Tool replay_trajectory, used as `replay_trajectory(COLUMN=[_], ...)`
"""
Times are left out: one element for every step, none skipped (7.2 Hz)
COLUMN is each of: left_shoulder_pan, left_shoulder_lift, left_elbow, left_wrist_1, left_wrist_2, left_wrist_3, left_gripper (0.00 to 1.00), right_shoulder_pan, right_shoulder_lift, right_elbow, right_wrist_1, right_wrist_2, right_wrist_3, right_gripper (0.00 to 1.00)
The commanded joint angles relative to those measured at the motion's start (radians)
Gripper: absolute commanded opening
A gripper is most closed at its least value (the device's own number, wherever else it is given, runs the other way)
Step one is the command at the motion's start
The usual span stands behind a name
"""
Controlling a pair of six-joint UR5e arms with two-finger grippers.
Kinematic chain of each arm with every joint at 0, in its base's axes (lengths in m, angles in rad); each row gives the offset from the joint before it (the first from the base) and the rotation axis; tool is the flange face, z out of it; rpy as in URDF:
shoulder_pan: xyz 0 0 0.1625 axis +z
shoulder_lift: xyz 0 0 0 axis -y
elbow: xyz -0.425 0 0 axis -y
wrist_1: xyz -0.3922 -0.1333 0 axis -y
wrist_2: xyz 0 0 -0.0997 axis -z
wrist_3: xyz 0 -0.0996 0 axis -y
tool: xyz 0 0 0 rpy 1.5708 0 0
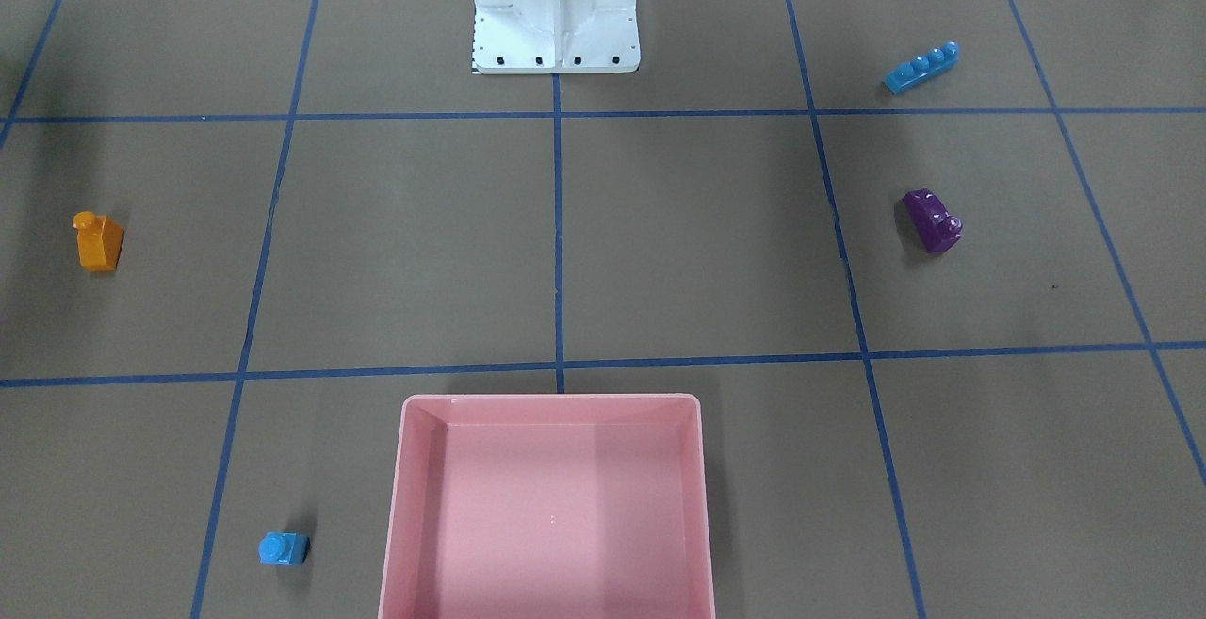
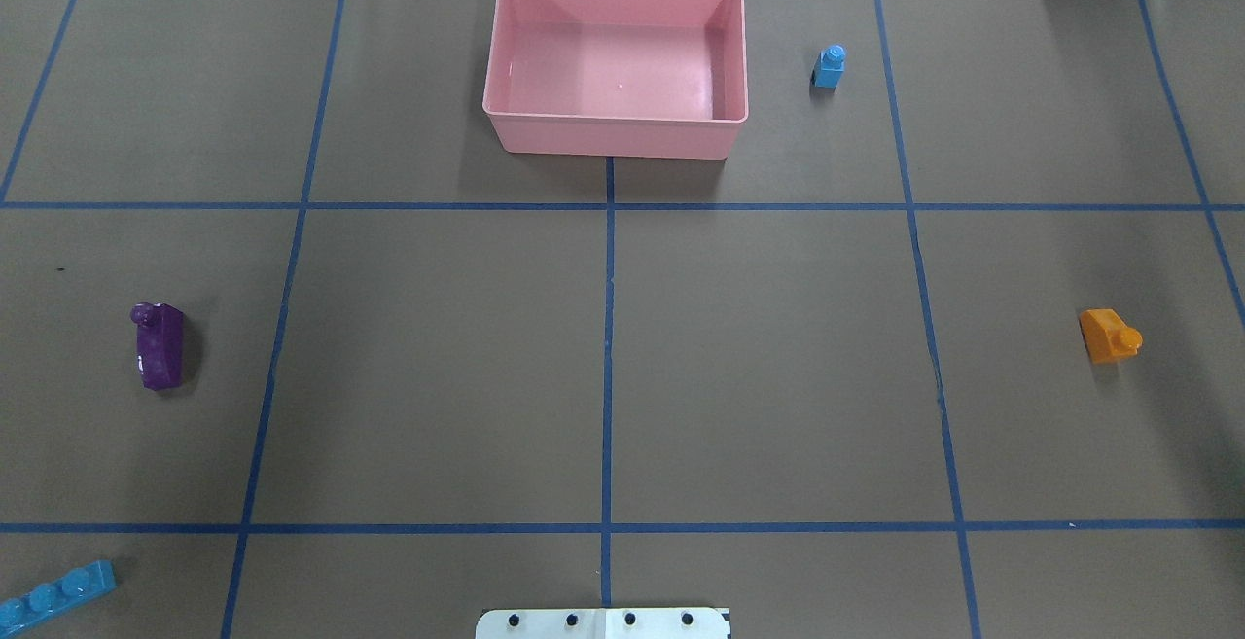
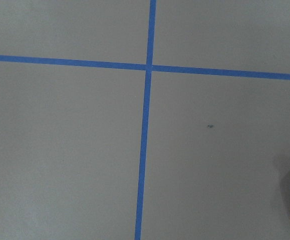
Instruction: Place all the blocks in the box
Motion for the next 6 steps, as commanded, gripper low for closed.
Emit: replay_trajectory(left_shoulder_pan=[-0.004, -0.004, -0.004, -0.004, -0.004, -0.004], left_shoulder_lift=[0.009, 0.012, 0.015, 0.015, 0.012, 0.013], left_elbow=[-0.005, -0.021, -0.023, -0.025, -0.029, -0.044], left_wrist_1=[-0.002, 0.0, 0.0, 0.0, -0.002, -0.005], left_wrist_2=[-0.008, -0.008, -0.008, -0.007, -0.01, -0.008], left_wrist_3=[0.005, 0.005, 0.004, 0.004, -0.004, -0.006], left_gripper=[1.0, 1.0, 1.0, 1.0, 1.0, 1.0], right_shoulder_pan=[0.01, 0.01, 0.01, 0.01, 0.01, 0.01], right_shoulder_lift=[0.0, -0.002, 0.0, 0.003, 0.001, 0.0], right_elbow=[-0.001, -0.013, -0.011, -0.007, -0.004, 0.013], right_wrist_1=[0.0, 0.0, 0.0, 0.002, 0.002, 0.003], right_wrist_2=[0.0, 0.002, 0.003, 0.006, 0.021, 0.028], right_wrist_3=[-0.001, -0.002, -0.001, 0.001, -0.001, -0.004], right_gripper=[1.0, 1.0, 1.0, 1.0, 1.0, 1.0])
